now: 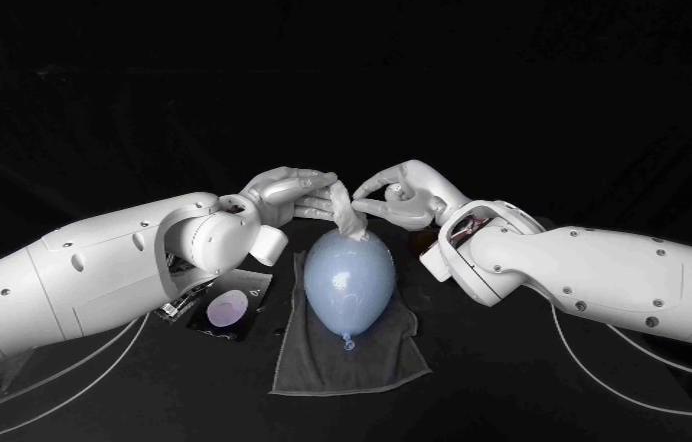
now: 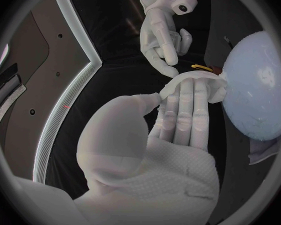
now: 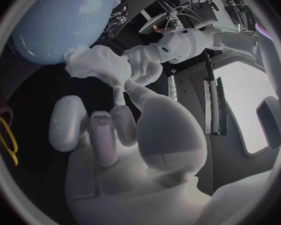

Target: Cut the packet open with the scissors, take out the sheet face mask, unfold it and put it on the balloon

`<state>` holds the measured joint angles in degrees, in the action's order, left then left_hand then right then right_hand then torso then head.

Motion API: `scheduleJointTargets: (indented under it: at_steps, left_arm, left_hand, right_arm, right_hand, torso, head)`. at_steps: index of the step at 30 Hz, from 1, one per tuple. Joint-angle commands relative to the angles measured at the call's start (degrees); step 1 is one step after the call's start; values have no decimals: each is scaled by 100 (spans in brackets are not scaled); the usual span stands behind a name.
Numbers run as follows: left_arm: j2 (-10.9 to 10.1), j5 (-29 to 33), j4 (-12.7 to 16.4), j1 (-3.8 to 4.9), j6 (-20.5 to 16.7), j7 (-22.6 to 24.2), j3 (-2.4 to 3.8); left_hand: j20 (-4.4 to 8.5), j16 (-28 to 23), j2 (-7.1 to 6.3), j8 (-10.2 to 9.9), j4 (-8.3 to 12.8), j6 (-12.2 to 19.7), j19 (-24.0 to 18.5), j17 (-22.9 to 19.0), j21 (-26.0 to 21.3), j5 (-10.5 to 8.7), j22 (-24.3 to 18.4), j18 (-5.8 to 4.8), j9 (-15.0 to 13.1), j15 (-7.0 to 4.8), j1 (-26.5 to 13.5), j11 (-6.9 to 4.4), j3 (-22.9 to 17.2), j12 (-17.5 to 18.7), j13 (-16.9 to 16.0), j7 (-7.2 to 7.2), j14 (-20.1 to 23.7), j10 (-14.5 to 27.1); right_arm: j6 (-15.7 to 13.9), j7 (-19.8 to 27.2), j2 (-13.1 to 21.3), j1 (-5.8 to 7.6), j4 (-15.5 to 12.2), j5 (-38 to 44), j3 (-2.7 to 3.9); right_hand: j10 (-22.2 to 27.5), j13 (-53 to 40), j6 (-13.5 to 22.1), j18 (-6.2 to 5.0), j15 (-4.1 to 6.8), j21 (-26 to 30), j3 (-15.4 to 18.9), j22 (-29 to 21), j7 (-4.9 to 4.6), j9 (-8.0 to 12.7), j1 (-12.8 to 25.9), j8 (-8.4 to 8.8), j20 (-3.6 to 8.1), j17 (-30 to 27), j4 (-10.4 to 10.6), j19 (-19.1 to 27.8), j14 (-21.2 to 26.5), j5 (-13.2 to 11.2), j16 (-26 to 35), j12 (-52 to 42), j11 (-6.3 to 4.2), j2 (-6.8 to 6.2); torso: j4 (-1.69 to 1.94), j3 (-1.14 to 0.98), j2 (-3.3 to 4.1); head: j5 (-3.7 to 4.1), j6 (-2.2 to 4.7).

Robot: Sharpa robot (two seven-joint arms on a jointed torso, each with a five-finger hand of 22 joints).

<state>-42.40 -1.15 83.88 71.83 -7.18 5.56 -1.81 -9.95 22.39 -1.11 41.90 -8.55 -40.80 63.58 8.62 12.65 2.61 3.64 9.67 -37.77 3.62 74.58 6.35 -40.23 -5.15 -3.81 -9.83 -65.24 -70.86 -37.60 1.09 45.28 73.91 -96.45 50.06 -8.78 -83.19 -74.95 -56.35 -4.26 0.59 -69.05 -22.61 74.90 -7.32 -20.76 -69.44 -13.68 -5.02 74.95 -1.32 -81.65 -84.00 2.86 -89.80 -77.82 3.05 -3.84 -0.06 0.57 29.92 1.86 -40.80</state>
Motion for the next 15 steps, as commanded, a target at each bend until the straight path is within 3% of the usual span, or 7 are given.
scheduleJointTargets:
  at_steps: [1, 9, 15]
  left_arm:
    - [-1, 327, 37, 5, 106, -10, 8]
    - [-3, 447, 77, 5, 229, -11, 7]
    - [-4, 478, 96, 5, 292, -28, 7]
  left_hand:
    - [-44, -51, -61, -12, -48, 41, 17, -7, -40, 22, 0, 91, 24, 40, -25, 29, 5, 45, 6, -22, -9, -14]
    - [-92, -150, -140, -56, -190, 83, -6, -11, -139, 21, 1, 92, 86, 74, -122, 63, 64, 128, 2, -56, 14, 15]
    - [-157, -279, -358, -197, -470, 210, -67, -11, -280, 20, 1, 93, 232, 132, -395, 130, 370, 155, -1, -141, 74, 124]
  right_arm:
    - [-199, -137, -36, -3, 25, 204, 4]
    - [-182, -132, -106, -21, 53, 224, 4]
    - [-180, -137, -130, -34, 78, 240, 4]
  right_hand:
    - [7, -589, -34, 3, 54, -3, 5, 939, 5, 3, -32, -32, 0, 1505, 35, -29, -600, 18, -20, -17, -43, -4]
    - [1, -592, -67, 4, 61, -8, 12, 940, 20, 1, -35, -45, 7, 1505, 59, -34, -600, 11, -20, -24, -54, 6]
    - [-3, -592, -110, 5, 74, -11, 17, 941, 40, -5, -53, -67, 17, 1505, 72, -38, -600, 9, -20, -26, -70, 9]
  torso:
    - [-3, 0, 1]
    - [-1, 3, 4]
    - [-2, 1, 2]
  head:
    - [0, 4]
    - [2, 8]
    - [4, 11]
